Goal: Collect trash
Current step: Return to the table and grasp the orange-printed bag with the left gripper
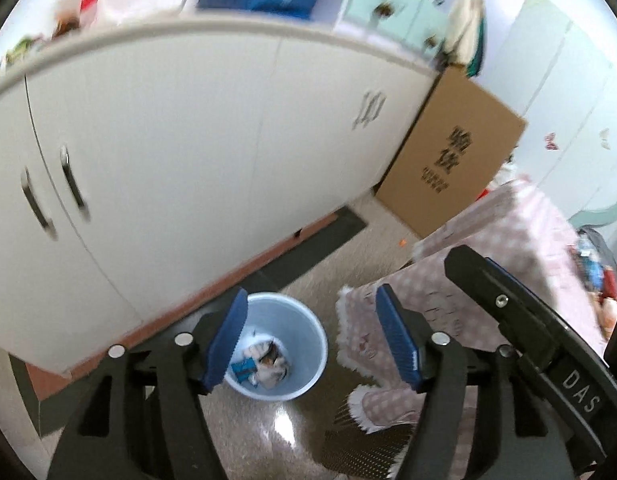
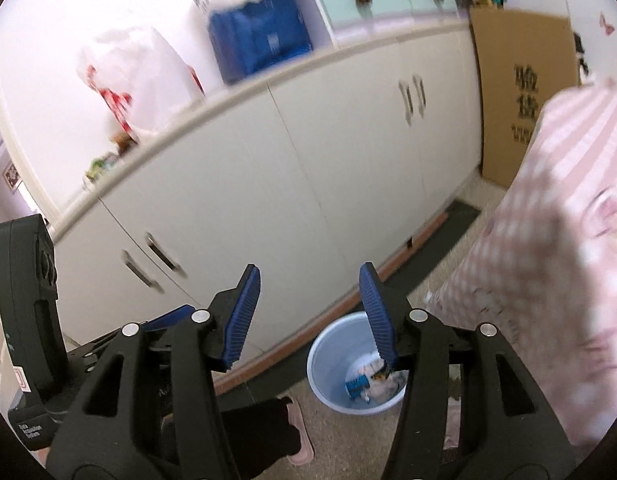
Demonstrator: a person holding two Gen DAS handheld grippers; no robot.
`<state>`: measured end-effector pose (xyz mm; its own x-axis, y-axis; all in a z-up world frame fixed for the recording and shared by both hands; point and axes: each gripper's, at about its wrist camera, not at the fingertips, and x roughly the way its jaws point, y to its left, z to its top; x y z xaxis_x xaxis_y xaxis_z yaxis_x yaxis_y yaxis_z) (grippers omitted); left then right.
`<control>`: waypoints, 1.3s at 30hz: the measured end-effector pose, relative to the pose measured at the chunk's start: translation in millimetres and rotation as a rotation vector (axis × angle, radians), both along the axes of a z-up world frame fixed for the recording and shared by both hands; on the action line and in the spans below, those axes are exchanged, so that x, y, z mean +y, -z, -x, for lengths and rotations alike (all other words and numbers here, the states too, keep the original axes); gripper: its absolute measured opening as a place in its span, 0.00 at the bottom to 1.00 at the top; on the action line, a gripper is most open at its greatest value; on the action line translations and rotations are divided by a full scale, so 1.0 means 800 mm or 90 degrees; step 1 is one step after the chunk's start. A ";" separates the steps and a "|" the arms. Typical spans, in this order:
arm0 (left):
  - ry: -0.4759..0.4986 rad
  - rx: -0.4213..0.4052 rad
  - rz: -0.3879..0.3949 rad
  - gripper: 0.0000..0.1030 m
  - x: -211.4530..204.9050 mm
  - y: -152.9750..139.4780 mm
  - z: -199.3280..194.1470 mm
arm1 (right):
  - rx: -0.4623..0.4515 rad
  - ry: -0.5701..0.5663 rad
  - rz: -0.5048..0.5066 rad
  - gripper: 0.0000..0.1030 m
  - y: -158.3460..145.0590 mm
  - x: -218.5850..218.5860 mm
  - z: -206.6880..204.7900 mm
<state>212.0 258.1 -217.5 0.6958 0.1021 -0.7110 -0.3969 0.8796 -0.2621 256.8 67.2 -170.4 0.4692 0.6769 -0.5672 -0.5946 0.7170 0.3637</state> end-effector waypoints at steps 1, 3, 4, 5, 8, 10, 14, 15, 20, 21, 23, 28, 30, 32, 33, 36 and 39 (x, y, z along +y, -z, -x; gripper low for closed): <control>0.005 -0.012 -0.007 0.66 -0.010 -0.012 0.004 | -0.013 0.005 -0.006 0.51 -0.013 -0.010 0.006; 0.021 -0.035 -0.021 0.68 -0.032 -0.036 0.008 | -0.038 0.018 -0.015 0.53 -0.037 -0.034 0.018; 0.031 -0.045 -0.030 0.68 -0.045 -0.047 0.008 | -0.047 0.026 -0.016 0.54 -0.046 -0.045 0.021; 0.039 -0.050 -0.035 0.69 -0.054 -0.054 0.007 | -0.059 0.039 -0.019 0.54 -0.057 -0.063 0.025; 0.081 -0.070 -0.048 0.70 -0.101 -0.080 0.000 | -0.083 0.081 -0.019 0.57 -0.076 -0.115 0.028; 0.109 -0.078 -0.053 0.72 -0.133 -0.090 -0.003 | -0.091 0.109 -0.020 0.58 -0.084 -0.148 0.030; 0.188 -0.095 -0.060 0.74 -0.205 -0.104 -0.020 | -0.098 0.191 -0.017 0.60 -0.093 -0.229 0.032; 0.218 -0.102 -0.064 0.74 -0.229 -0.107 -0.027 | -0.099 0.216 -0.016 0.60 -0.094 -0.253 0.033; 0.349 -0.104 -0.082 0.75 -0.338 -0.107 -0.059 | -0.107 0.321 0.010 0.63 -0.093 -0.353 0.038; 0.368 -0.103 -0.087 0.75 -0.355 -0.106 -0.063 | -0.102 0.343 0.013 0.64 -0.090 -0.377 0.034; 0.412 -0.107 -0.097 0.75 -0.390 -0.106 -0.074 | -0.089 0.379 0.011 0.64 -0.083 -0.417 0.030; 0.503 -0.109 -0.125 0.75 -0.465 -0.097 -0.097 | -0.060 0.444 -0.005 0.64 -0.064 -0.491 0.027; 0.520 -0.104 -0.142 0.75 -0.487 -0.092 -0.109 | -0.050 0.457 -0.011 0.65 -0.058 -0.509 0.024; 0.525 -0.092 -0.156 0.75 -0.502 -0.084 -0.123 | -0.041 0.465 -0.014 0.65 -0.052 -0.523 0.021; 0.528 -0.084 -0.159 0.75 -0.510 -0.079 -0.131 | -0.037 0.468 -0.015 0.65 -0.048 -0.529 0.019; 0.535 -0.073 -0.154 0.75 -0.521 -0.071 -0.144 | -0.025 0.469 -0.020 0.65 -0.039 -0.540 0.015; 0.541 -0.063 -0.154 0.75 -0.531 -0.064 -0.155 | -0.012 0.467 -0.022 0.66 -0.034 -0.544 0.007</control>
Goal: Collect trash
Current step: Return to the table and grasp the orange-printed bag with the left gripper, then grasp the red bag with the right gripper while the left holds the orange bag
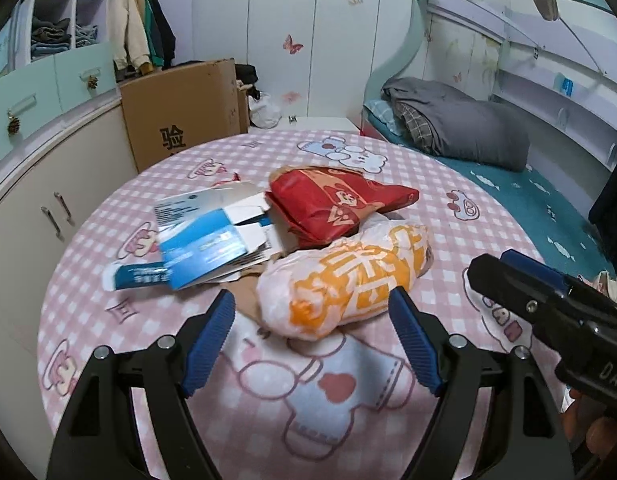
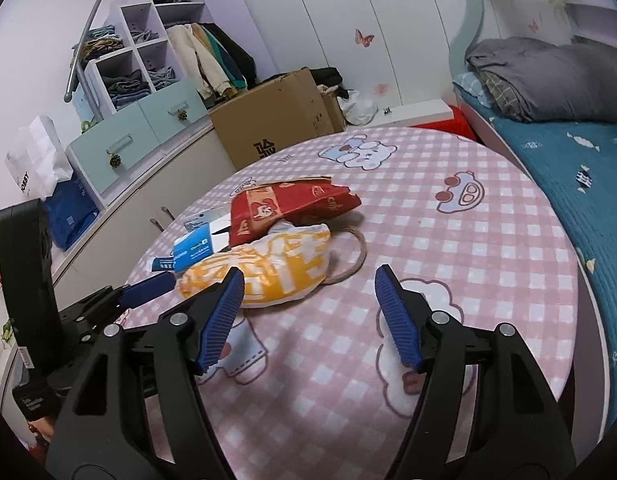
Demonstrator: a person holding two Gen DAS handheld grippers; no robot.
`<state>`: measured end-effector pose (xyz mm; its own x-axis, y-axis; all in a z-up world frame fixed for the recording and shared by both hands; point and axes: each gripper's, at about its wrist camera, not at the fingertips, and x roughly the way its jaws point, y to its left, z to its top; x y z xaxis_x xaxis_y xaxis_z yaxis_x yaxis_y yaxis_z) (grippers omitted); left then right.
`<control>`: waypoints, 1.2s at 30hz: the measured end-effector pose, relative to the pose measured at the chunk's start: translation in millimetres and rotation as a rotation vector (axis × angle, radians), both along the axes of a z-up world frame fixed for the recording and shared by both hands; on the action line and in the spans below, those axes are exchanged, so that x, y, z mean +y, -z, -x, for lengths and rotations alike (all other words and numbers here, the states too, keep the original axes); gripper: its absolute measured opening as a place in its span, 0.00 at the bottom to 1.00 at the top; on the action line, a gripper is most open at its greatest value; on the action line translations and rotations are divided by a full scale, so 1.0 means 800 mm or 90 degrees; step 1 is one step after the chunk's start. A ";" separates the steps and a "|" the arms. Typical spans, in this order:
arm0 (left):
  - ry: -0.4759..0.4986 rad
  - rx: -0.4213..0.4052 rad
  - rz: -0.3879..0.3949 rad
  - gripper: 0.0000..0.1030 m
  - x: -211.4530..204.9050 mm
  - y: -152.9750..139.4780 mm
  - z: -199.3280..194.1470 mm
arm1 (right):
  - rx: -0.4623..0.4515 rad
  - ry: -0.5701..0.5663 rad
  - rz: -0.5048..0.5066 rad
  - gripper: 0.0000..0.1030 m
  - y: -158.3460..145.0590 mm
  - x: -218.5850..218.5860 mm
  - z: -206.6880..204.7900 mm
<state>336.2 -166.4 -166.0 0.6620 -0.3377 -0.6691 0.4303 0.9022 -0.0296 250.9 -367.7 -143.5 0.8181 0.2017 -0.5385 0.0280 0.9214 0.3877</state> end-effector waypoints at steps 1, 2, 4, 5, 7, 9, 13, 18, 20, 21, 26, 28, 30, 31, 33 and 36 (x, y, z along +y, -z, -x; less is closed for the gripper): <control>-0.003 0.003 -0.001 0.72 -0.001 0.001 -0.002 | 0.003 0.000 -0.003 0.66 0.001 -0.001 -0.003; -0.001 0.007 0.002 0.68 -0.003 0.002 -0.005 | 0.006 -0.003 -0.008 0.66 0.003 -0.003 -0.005; 0.007 0.017 0.012 0.54 -0.004 0.003 -0.009 | 0.009 -0.005 -0.010 0.66 0.004 -0.004 -0.008; 0.010 0.019 0.018 0.51 -0.004 0.003 -0.010 | 0.010 -0.006 -0.010 0.66 0.004 -0.005 -0.009; 0.018 0.019 0.025 0.41 -0.004 0.003 -0.009 | 0.011 -0.008 -0.012 0.66 0.004 -0.005 -0.010; 0.021 0.009 0.043 0.36 0.002 -0.001 -0.004 | 0.008 -0.009 -0.012 0.66 0.002 -0.005 -0.009; 0.022 -0.020 0.075 0.31 0.018 -0.013 0.013 | -0.002 -0.013 -0.019 0.66 -0.004 -0.004 -0.008; 0.007 -0.051 0.138 0.30 0.046 -0.032 0.031 | -0.008 -0.023 -0.037 0.66 -0.013 0.000 -0.013; -0.002 -0.057 0.158 0.30 0.059 -0.038 0.035 | -0.007 -0.026 -0.039 0.66 -0.015 0.003 -0.016; -0.021 -0.064 0.161 0.30 0.067 -0.041 0.037 | -0.005 -0.029 -0.047 0.66 -0.015 0.004 -0.019; -0.141 -0.092 0.178 0.30 0.106 -0.054 0.033 | 0.027 -0.037 -0.103 0.66 -0.004 0.008 -0.043; -0.173 -0.106 0.172 0.30 0.113 -0.056 0.032 | 0.044 -0.034 -0.120 0.66 0.002 0.009 -0.055; -0.199 -0.115 0.169 0.30 0.119 -0.058 0.031 | 0.053 -0.017 -0.134 0.66 0.005 0.006 -0.063; -0.210 -0.120 0.167 0.30 0.121 -0.059 0.030 | 0.053 -0.002 -0.135 0.66 0.006 0.003 -0.066; -0.245 -0.132 0.152 0.30 0.125 -0.061 0.029 | 0.052 0.015 -0.136 0.66 0.005 -0.001 -0.071; -0.260 -0.133 0.157 0.30 0.131 -0.059 0.028 | 0.050 0.017 -0.119 0.66 0.001 0.003 -0.078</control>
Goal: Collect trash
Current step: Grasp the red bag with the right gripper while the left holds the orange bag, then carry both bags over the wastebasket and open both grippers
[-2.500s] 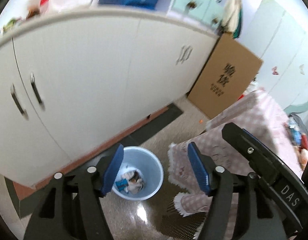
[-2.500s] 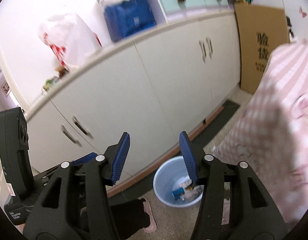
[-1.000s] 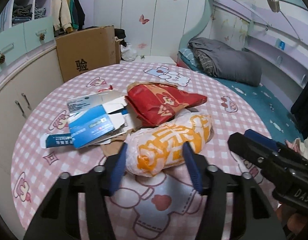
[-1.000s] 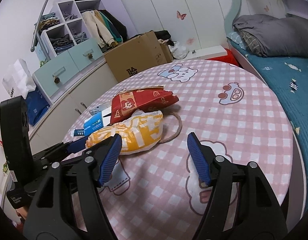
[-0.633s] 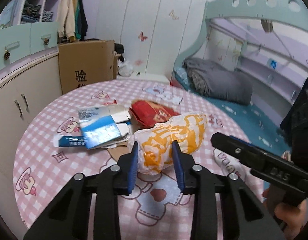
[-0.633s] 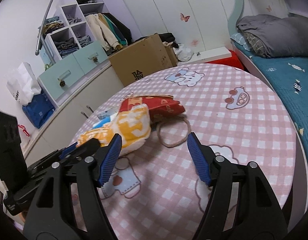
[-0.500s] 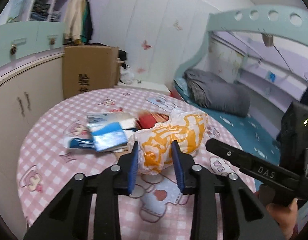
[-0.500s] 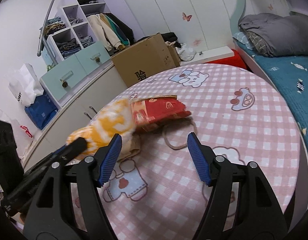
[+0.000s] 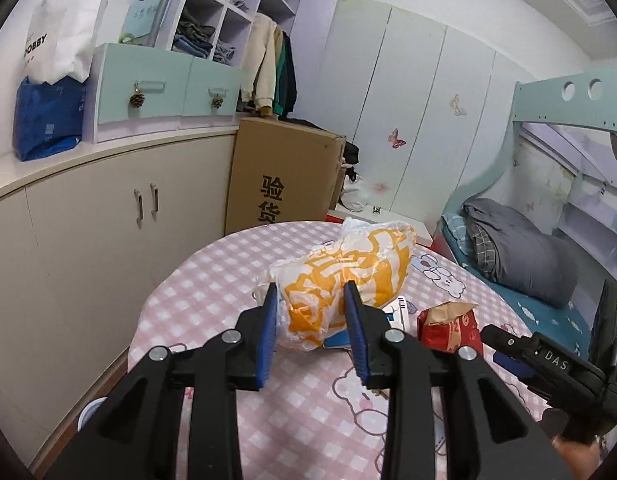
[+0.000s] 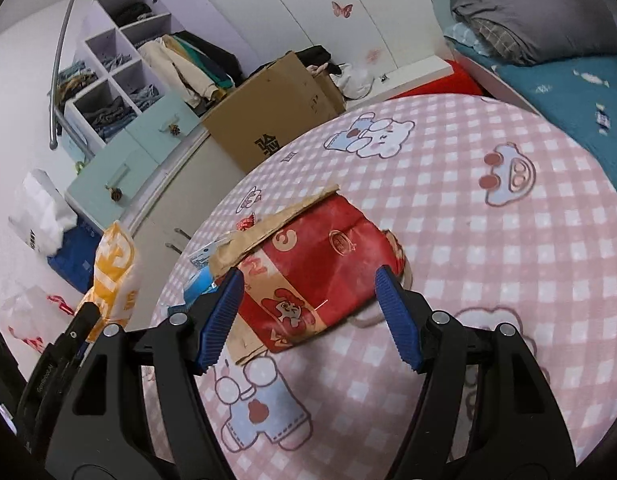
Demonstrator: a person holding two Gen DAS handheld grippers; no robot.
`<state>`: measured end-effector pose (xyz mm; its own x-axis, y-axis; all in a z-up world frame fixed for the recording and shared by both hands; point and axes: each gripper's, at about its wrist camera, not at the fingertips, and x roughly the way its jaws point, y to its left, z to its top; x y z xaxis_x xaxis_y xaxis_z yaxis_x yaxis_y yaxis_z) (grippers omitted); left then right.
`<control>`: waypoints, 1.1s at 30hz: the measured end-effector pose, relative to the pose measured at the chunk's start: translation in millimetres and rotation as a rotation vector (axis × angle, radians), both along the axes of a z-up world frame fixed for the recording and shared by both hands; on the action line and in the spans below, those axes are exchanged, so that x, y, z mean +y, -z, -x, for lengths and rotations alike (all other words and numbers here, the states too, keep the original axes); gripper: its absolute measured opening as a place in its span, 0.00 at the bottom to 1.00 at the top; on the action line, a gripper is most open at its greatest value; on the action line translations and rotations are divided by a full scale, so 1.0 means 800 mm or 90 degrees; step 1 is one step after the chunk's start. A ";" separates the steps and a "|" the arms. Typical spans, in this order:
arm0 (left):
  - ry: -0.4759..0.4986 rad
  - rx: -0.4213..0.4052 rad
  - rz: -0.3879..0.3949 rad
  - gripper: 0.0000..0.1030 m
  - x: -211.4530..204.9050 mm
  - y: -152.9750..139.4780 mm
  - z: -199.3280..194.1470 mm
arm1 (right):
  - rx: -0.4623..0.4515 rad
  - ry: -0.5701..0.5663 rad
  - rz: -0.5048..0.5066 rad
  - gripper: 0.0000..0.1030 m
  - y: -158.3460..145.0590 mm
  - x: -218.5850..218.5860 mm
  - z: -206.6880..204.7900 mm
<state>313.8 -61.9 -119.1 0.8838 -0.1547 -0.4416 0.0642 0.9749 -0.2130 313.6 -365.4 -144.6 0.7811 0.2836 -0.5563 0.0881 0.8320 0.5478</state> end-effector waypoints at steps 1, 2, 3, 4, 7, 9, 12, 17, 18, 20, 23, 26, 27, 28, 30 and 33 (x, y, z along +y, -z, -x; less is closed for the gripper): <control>-0.009 0.002 -0.003 0.30 0.001 0.001 -0.002 | -0.001 0.001 0.011 0.66 -0.002 0.003 -0.002; -0.018 0.002 -0.005 0.30 0.001 0.003 -0.003 | -0.006 -0.001 0.030 0.69 -0.006 0.010 -0.004; -0.026 0.003 -0.006 0.30 0.002 0.004 -0.004 | -0.006 -0.012 0.072 0.74 -0.012 0.026 -0.009; -0.028 0.005 -0.005 0.30 0.003 0.005 -0.006 | -0.004 -0.019 0.096 0.75 -0.013 0.036 -0.011; -0.026 0.017 -0.002 0.30 0.007 0.011 -0.013 | 0.002 -0.058 0.176 0.76 -0.017 0.081 -0.025; -0.026 0.025 -0.004 0.30 0.009 0.017 -0.017 | 0.018 -0.060 0.243 0.77 -0.015 0.108 -0.038; -0.021 0.040 0.001 0.30 0.013 0.023 -0.022 | 0.058 -0.036 0.321 0.79 -0.003 0.122 -0.058; -0.008 0.054 0.003 0.30 0.016 0.030 -0.022 | 0.054 -0.028 0.300 0.66 0.006 0.109 -0.059; -0.006 0.055 0.005 0.30 0.016 0.031 -0.021 | 0.047 -0.028 0.309 0.63 0.005 0.108 -0.055; 0.000 0.055 0.010 0.30 0.019 0.029 -0.018 | 0.034 -0.031 0.312 0.47 -0.001 0.108 -0.050; 0.006 0.051 0.017 0.30 0.023 0.024 -0.013 | 0.002 -0.034 0.284 0.29 -0.012 0.100 -0.037; 0.011 0.043 0.024 0.30 0.029 0.015 -0.003 | -0.026 -0.036 0.269 0.23 -0.026 0.096 -0.022; 0.011 0.041 0.026 0.30 0.030 0.014 -0.001 | -0.041 -0.042 0.252 0.22 -0.032 0.093 -0.014; 0.010 0.039 0.028 0.30 0.032 0.012 0.003 | -0.050 -0.044 0.246 0.22 -0.038 0.093 -0.008; 0.010 0.034 0.035 0.30 0.038 0.006 0.010 | -0.075 -0.046 0.244 0.21 -0.053 0.093 0.008; 0.004 0.026 0.044 0.30 0.050 -0.002 0.022 | -0.114 -0.059 0.221 0.20 -0.078 0.097 0.034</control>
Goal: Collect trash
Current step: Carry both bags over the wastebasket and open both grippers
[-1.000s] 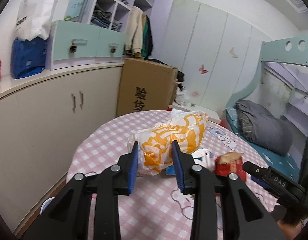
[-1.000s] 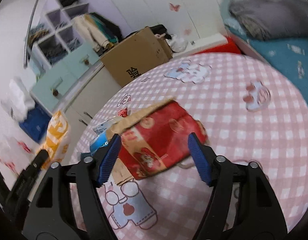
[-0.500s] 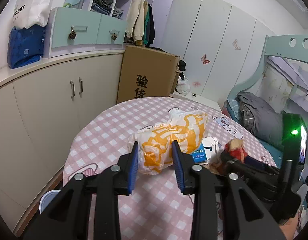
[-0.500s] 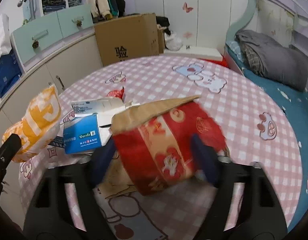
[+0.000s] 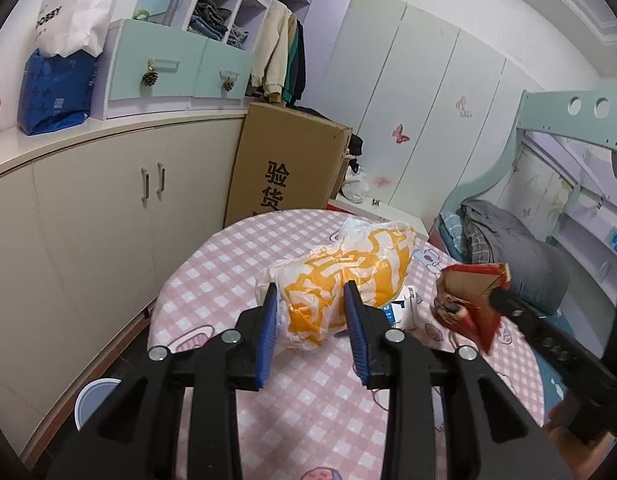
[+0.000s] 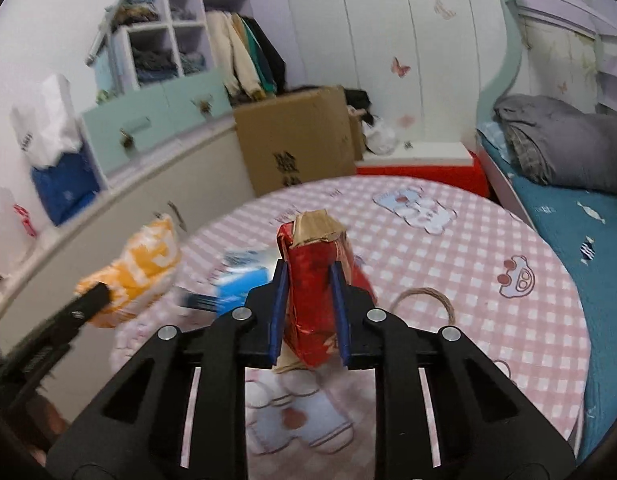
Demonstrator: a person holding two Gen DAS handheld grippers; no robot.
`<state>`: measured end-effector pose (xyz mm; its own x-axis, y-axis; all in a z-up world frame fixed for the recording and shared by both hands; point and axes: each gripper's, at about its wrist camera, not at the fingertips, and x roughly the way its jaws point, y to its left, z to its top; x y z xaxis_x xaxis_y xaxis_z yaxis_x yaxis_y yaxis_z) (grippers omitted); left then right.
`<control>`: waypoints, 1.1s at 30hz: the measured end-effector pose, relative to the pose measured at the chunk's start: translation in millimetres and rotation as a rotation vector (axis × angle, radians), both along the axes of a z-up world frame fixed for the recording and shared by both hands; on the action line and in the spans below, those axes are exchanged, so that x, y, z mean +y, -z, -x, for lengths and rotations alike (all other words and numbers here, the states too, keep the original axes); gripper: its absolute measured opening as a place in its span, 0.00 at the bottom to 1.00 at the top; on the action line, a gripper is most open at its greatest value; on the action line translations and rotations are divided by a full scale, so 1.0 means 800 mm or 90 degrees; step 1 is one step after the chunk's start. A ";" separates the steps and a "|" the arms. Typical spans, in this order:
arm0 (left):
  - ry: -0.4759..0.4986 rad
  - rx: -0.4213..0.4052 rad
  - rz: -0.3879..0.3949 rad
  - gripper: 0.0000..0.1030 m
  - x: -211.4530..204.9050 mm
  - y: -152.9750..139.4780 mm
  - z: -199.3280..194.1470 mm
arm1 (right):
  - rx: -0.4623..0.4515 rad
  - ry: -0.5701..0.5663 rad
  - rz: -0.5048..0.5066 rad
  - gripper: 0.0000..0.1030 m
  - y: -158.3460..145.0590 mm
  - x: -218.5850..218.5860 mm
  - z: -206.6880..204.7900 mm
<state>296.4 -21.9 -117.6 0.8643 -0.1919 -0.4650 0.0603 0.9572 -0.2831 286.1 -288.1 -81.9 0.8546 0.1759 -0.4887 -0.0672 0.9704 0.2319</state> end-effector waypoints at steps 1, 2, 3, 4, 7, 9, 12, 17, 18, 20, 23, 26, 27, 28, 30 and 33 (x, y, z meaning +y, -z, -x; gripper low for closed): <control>-0.001 -0.002 0.001 0.30 0.003 -0.002 0.003 | -0.006 -0.006 -0.002 0.20 -0.006 0.002 0.004; -0.004 -0.005 0.003 0.30 0.006 -0.005 0.007 | -0.016 -0.016 -0.008 0.19 -0.015 0.006 0.012; -0.011 -0.009 0.007 0.30 0.013 -0.008 0.013 | -0.022 -0.026 -0.014 0.19 -0.020 0.009 0.016; -0.015 -0.011 0.011 0.30 0.018 -0.009 0.018 | -0.024 -0.043 -0.017 0.19 -0.026 0.016 0.020; -0.032 -0.016 0.023 0.30 0.038 -0.013 0.034 | -0.037 -0.093 -0.022 0.19 -0.041 0.045 0.035; -0.046 -0.018 0.033 0.30 0.055 -0.015 0.046 | -0.045 -0.128 -0.026 0.19 -0.047 0.070 0.042; -0.085 -0.026 0.049 0.30 0.089 -0.017 0.066 | -0.045 -0.187 -0.041 0.19 -0.049 0.112 0.050; -0.183 -0.034 0.055 0.30 0.150 -0.009 0.099 | -0.032 -0.267 -0.057 0.19 -0.038 0.192 0.055; -0.206 -0.027 0.053 0.30 0.165 -0.004 0.104 | -0.023 -0.290 -0.060 0.19 -0.032 0.215 0.054; -0.229 -0.017 0.061 0.30 0.191 0.004 0.110 | -0.015 -0.314 -0.058 0.19 -0.025 0.243 0.054; -0.282 0.007 0.054 0.30 0.232 0.021 0.119 | 0.009 -0.352 -0.056 0.19 -0.007 0.290 0.047; -0.339 0.056 0.055 0.30 0.277 0.048 0.121 | 0.040 -0.389 -0.052 0.19 0.019 0.339 0.038; -0.348 0.067 0.059 0.30 0.288 0.055 0.120 | 0.050 -0.398 -0.052 0.19 0.028 0.351 0.035; -0.357 0.077 0.061 0.30 0.298 0.063 0.119 | 0.059 -0.405 -0.052 0.19 0.035 0.361 0.033; -0.381 0.098 0.057 0.30 0.319 0.079 0.114 | 0.082 -0.423 -0.054 0.19 0.055 0.389 0.026; -0.402 0.125 0.067 0.30 0.348 0.102 0.110 | 0.116 -0.443 -0.050 0.19 0.085 0.428 0.015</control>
<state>208.0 256.1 -199.3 0.7267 0.2706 -0.6315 -0.5651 0.7581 -0.3254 274.2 54.0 -149.9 0.4386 0.6897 -0.5762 -0.6169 0.6973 0.3651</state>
